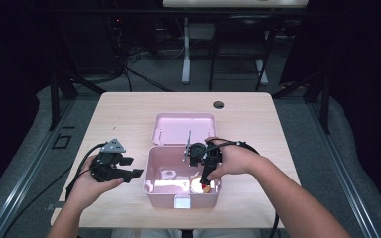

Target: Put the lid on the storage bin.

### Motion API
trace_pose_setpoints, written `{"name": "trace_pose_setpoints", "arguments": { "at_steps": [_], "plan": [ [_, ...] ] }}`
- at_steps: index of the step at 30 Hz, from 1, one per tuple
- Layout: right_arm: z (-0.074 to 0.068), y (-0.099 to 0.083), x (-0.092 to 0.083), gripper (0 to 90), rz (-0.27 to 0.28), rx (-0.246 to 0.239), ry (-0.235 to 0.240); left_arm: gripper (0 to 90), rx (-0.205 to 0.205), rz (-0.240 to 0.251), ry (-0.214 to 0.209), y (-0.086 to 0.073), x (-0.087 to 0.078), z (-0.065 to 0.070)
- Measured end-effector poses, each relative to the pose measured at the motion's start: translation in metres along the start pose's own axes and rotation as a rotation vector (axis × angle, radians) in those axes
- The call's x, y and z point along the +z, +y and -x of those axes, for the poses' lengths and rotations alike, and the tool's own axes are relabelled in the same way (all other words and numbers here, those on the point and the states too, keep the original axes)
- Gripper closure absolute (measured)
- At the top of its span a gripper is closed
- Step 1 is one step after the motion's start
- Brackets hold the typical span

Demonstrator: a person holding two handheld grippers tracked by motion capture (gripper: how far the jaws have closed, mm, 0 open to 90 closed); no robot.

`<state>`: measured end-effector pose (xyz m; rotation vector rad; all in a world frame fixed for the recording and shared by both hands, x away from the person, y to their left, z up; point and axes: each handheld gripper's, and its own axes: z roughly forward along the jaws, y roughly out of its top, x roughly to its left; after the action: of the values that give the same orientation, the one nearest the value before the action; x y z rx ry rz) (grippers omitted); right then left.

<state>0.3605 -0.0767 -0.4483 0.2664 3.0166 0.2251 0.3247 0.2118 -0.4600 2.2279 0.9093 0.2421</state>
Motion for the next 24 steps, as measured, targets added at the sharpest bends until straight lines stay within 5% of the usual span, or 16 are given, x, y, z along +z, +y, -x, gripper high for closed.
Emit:
{"name": "trace_pose_setpoints", "arguments": {
  "at_steps": [9,14,24],
  "plan": [
    [0.003,-0.005,-0.005,23.7,0.021,0.043,-0.019,43.2,0.036,0.002,-0.002,0.001,0.003,0.004],
    [0.008,-0.008,-0.009,27.0,0.072,0.099,-0.017,43.6,0.045,0.024,-0.026,0.001,0.003,0.007],
    [0.024,-0.019,-0.02,30.7,0.183,0.213,-0.055,45.4,0.091,0.033,0.004,0.004,0.001,0.014]
  ]
}}
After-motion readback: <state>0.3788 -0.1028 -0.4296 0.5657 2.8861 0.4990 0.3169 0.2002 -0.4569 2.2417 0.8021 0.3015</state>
